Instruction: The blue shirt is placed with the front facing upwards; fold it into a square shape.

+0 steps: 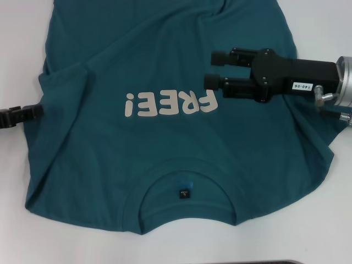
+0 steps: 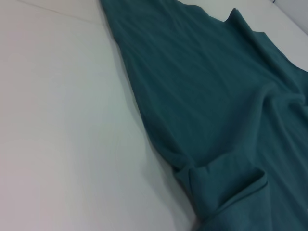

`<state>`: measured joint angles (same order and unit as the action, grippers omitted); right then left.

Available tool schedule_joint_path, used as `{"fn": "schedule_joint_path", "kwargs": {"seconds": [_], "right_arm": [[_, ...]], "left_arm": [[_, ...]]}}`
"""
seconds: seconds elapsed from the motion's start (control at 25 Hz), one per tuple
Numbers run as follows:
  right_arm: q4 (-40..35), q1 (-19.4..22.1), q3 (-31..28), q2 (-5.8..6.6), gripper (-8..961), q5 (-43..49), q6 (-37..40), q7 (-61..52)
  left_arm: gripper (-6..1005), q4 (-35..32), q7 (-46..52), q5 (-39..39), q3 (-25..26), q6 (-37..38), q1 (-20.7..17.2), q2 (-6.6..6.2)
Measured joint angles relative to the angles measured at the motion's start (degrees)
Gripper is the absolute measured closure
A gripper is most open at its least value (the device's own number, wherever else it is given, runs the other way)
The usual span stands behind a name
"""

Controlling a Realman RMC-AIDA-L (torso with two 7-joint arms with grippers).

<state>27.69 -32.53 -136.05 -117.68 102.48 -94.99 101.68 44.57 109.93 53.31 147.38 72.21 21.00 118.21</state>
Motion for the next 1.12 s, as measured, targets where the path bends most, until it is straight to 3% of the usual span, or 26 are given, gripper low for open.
{"fn": "schedule_joint_path", "kwargs": {"seconds": [0.72, 1.12], "right_arm": [[0.00, 0.01, 0.00, 0.00, 193, 0.00, -0.03, 0.01], [0.00, 0.01, 0.00, 0.00, 192, -0.12, -0.02, 0.01]], "left_arm": [[357, -0.35, 1.37, -2.33, -0.07, -0.85, 0.15, 0.12], [784, 0.11, 3.00, -3.81, -0.05, -1.48, 0.64, 0.45]]}}
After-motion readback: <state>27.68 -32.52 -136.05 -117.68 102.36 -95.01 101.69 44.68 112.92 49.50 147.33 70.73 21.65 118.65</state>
